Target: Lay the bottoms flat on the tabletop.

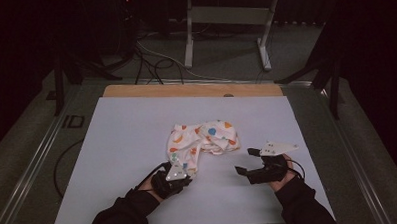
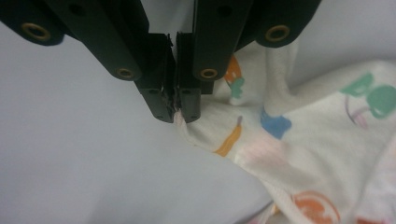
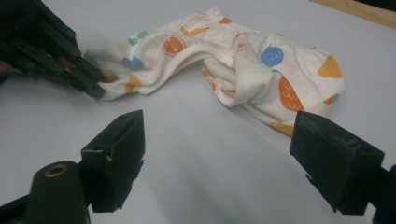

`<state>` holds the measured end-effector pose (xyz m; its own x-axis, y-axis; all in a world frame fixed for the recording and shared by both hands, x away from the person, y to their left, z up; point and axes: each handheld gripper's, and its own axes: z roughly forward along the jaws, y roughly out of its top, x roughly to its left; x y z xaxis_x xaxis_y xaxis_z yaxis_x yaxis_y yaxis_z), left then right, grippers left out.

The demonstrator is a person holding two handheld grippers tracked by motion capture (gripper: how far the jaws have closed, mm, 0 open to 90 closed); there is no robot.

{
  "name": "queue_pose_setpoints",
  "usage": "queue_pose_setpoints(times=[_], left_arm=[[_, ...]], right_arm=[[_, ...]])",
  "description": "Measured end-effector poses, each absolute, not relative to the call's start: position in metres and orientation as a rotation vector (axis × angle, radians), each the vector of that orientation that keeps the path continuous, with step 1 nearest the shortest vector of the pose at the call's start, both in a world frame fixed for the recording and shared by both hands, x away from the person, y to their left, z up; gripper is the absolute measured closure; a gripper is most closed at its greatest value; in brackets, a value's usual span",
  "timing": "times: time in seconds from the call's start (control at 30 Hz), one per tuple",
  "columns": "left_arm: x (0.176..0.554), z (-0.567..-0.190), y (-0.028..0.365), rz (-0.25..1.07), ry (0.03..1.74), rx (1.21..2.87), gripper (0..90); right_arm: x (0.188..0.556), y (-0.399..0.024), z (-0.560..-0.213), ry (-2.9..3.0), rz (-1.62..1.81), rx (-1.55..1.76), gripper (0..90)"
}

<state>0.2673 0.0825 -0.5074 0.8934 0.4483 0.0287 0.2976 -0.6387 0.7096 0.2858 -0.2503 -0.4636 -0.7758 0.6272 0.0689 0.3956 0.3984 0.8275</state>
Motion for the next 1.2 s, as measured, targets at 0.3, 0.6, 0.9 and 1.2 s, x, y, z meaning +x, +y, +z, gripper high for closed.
queue_pose_setpoints(times=[0.3, 0.6, 0.9, 1.2], left_arm=[[0.257, -0.474, 0.071, 0.202, 0.450, 2.270, 86.8], [0.252, -0.477, 0.055, 0.119, 0.362, 2.286, 65.8], [0.252, -0.476, 0.100, 0.129, 0.441, 2.263, 41.8], [0.239, -0.487, 0.142, 0.119, 0.476, 2.295, 44.7]], right_arm=[[0.282, -0.248, -0.458, 2.397, 1.332, 0.885, 18.1], [0.281, -0.247, -0.456, 2.401, 1.342, 0.869, 18.1], [0.277, -0.250, -0.456, 2.392, 1.345, 0.879, 18.0], [0.277, -0.258, -0.459, 2.370, 1.337, 0.912, 18.0]])
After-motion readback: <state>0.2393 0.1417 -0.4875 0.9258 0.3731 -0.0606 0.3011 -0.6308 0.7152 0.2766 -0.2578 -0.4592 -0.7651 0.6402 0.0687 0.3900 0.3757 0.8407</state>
